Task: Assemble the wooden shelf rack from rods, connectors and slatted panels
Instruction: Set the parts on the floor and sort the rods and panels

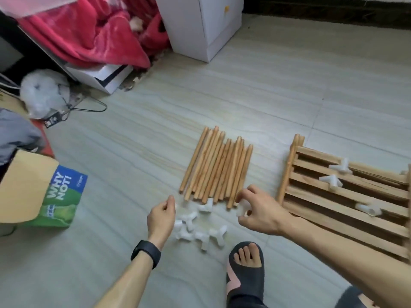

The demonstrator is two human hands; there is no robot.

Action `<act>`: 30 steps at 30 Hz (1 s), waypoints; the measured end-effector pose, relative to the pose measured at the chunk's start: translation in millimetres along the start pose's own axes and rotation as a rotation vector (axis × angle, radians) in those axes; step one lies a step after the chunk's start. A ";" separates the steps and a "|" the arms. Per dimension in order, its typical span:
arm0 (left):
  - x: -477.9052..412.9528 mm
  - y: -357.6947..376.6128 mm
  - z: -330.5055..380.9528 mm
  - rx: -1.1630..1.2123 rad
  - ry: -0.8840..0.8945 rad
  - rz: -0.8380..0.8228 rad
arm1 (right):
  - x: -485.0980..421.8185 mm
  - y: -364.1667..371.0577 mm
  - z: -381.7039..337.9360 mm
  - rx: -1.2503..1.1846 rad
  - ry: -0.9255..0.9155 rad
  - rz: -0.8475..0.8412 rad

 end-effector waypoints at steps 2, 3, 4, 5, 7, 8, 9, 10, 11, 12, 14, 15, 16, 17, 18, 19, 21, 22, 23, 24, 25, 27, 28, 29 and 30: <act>8.8 8.6 -9.3 -0.315 0.237 -0.024 | -14.4 42.0 0.8 -0.052 0.043 -0.030; 13.1 15.4 -10.4 -0.429 0.347 -0.042 | -19.8 61.9 -0.4 -0.083 0.063 -0.039; 16.9 22.9 -9.5 -0.519 0.429 -0.060 | -24.6 79.1 -2.8 -0.120 0.082 -0.043; 19.1 30.5 -8.0 -0.590 0.476 -0.080 | -28.9 94.1 -5.9 -0.160 0.098 -0.047; 17.6 44.0 -6.3 -0.657 0.490 -0.141 | -36.5 116.2 -13.8 -0.228 0.109 -0.054; 15.8 49.1 -6.7 -0.659 0.469 -0.180 | -40.4 123.3 -17.2 -0.268 0.113 -0.057; 14.0 53.1 -7.4 -0.642 0.435 -0.224 | -44.0 127.8 -19.8 -0.325 0.128 -0.061; 12.0 55.9 -7.9 -0.603 0.385 -0.269 | -47.4 130.6 -21.0 -0.388 0.153 -0.069; 9.1 57.1 -8.8 -0.531 0.305 -0.311 | -50.8 133.0 -20.9 -0.446 0.178 -0.083; 6.2 56.9 -10.3 -0.432 0.206 -0.346 | -53.9 135.3 -20.2 -0.491 0.201 -0.100; 2.1 53.8 -13.0 -0.250 0.036 -0.382 | -58.0 140.2 -17.5 -0.547 0.235 -0.136; 0.5 50.6 -12.7 -0.203 -0.001 -0.395 | -59.1 142.2 -16.5 -0.560 0.243 -0.153; -0.8 46.7 -11.1 -0.180 -0.018 -0.409 | -59.6 143.4 -16.0 -0.564 0.245 -0.169; -2.5 42.3 -9.0 -0.168 -0.024 -0.419 | -59.8 143.6 -15.8 -0.559 0.240 -0.179; -4.7 37.5 -6.8 -0.157 -0.025 -0.426 | -59.6 142.3 -16.2 -0.552 0.232 -0.183; -7.1 33.1 -4.0 -0.147 -0.020 -0.427 | -58.8 138.6 -16.9 -0.536 0.224 -0.181; -10.5 24.5 5.5 -0.138 0.002 -0.416 | -57.2 121.9 -18.4 -0.452 0.190 -0.173; -11.2 20.8 13.5 -0.144 0.022 -0.410 | -56.7 107.9 -18.6 -0.376 0.158 -0.166; -12.1 19.2 23.1 -0.158 0.048 -0.408 | -56.4 89.8 -17.6 -0.291 0.125 -0.154; -12.8 20.1 34.2 -0.176 0.078 -0.410 | -55.8 68.0 -15.0 -0.209 0.098 -0.134; -12.9 23.1 46.9 -0.199 0.116 -0.416 | -54.9 42.9 -11.1 -0.134 0.082 -0.109; -11.0 37.6 78.8 -0.240 0.213 -0.446 | -49.9 -11.2 2.4 0.014 0.084 -0.057; -8.0 49.0 97.4 -0.247 0.265 -0.477 | -44.7 -37.7 11.4 0.102 0.100 -0.040; -3.6 63.6 117.5 -0.254 0.318 -0.515 | -37.4 -62.3 22.4 0.205 0.123 -0.033; 2.5 79.7 138.5 -0.266 0.376 -0.551 | -27.9 -84.3 34.4 0.310 0.145 -0.037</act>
Point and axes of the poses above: each hand's wrist, its own x-axis away from the middle knuckle, its own y-axis out of the palm, z = x × y, the point moved 4 cm from there along -x, towards the middle knuckle, and after that the axes turned 1 degree about -z, right-handed, at the moved point
